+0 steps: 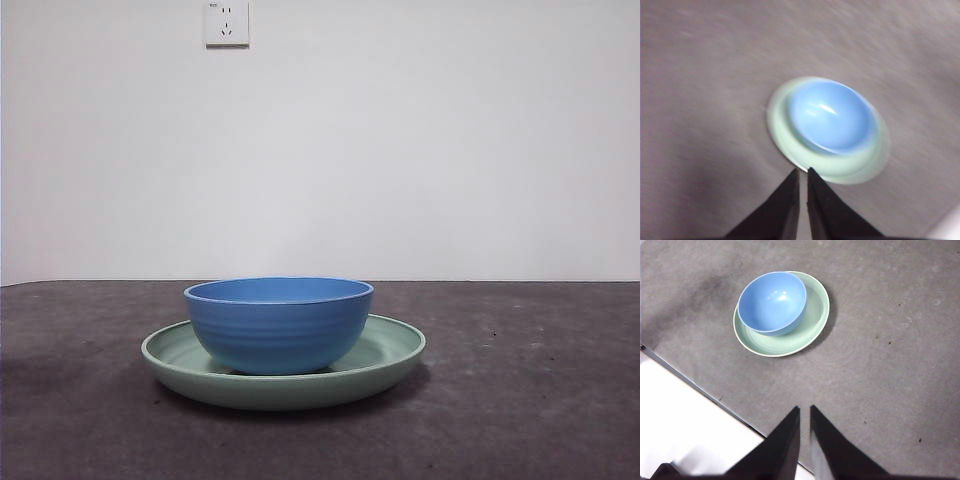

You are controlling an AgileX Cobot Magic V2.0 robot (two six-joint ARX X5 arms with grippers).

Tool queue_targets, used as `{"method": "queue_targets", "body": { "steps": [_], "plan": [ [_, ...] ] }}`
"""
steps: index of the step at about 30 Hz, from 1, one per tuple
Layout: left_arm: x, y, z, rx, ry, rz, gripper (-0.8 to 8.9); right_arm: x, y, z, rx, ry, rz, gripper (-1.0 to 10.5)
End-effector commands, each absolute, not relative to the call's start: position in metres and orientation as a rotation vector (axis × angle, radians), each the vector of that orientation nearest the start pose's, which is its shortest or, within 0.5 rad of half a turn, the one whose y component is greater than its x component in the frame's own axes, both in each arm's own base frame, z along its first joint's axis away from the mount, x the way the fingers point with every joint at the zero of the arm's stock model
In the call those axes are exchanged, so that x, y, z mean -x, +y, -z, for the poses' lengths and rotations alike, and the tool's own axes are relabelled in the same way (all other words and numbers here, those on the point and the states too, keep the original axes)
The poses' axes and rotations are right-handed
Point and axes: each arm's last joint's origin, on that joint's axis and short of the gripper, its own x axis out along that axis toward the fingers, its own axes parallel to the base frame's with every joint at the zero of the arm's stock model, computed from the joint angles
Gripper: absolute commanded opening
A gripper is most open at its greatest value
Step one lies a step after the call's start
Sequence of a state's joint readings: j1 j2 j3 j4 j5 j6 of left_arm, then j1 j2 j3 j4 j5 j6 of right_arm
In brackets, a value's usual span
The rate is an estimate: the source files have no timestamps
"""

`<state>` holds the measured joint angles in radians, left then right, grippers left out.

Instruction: Pick up the blue bowl, put it on the green plate, put it on desk

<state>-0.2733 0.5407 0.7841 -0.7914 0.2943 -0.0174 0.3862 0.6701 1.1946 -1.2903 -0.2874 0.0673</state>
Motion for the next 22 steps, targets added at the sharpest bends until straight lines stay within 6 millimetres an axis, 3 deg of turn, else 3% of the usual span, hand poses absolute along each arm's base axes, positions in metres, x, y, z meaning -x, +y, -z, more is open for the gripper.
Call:
{"method": "queue_targets", "body": {
  "steps": [1, 8, 12, 16, 22],
  "plan": [
    [-0.096, -0.027, -0.282, -0.035, 0.440, 0.480, 0.27, -0.057, 0.032, -0.380, -0.014, 0.777, -0.625, 0.3],
    [-0.100, -0.013, -0.209, 0.013, 0.203, 0.210, 0.27, -0.057, 0.032, -0.380, -0.014, 0.777, -0.625, 0.3],
    [-0.097, -0.011, -0.175, 0.022, 0.166, 0.177, 0.26, -0.057, 0.032, -0.380, -0.014, 0.777, -0.625, 0.3],
    [-0.095, -0.011, -0.159, 0.020, 0.155, 0.178, 0.26, -0.057, 0.032, -0.380, -0.014, 0.777, -0.625, 0.3],
    [-0.095, -0.011, -0.151, 0.012, 0.166, 0.175, 0.27, -0.057, 0.032, -0.380, -0.015, 0.777, -0.625, 0.3]
  ]
}}
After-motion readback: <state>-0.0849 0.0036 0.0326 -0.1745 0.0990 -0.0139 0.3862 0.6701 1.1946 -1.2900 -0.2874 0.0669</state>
